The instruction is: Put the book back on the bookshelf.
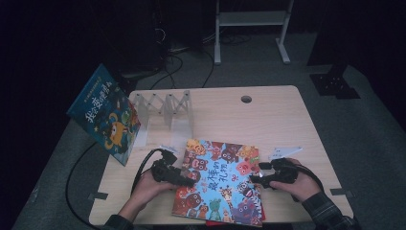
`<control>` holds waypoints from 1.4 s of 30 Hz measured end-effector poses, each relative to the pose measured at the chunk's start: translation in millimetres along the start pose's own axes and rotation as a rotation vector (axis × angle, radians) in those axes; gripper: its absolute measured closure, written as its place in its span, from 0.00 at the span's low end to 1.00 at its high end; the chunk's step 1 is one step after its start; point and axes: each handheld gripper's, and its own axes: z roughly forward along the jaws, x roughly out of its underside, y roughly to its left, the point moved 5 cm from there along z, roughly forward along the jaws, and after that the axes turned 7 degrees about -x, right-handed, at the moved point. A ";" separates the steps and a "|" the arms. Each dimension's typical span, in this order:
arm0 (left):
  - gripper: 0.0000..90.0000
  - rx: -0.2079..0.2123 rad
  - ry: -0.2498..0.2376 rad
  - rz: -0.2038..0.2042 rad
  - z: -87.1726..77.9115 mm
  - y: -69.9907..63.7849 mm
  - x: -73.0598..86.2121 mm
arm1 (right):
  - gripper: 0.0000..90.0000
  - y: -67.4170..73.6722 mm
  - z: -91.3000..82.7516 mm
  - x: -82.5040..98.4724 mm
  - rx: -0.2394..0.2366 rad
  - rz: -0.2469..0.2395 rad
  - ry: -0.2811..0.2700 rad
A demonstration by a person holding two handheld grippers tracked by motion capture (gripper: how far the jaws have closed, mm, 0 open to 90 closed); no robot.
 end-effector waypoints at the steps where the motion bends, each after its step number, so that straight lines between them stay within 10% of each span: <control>1: 0.26 0.004 -0.011 -0.005 -1.3 -0.8 -0.9 | 0.31 -0.1 0.0 0.0 -0.001 0.002 -0.001; 15: 0.26 0.036 -0.104 -0.007 -14.0 -7.7 -12.5 | 0.30 -1.2 -1.4 0.3 -0.017 0.037 -0.007; 42: 0.14 0.092 -0.130 0.009 -30.5 -23.9 -40.7 | 0.22 -1.6 -2.3 0.3 -0.043 0.026 -0.012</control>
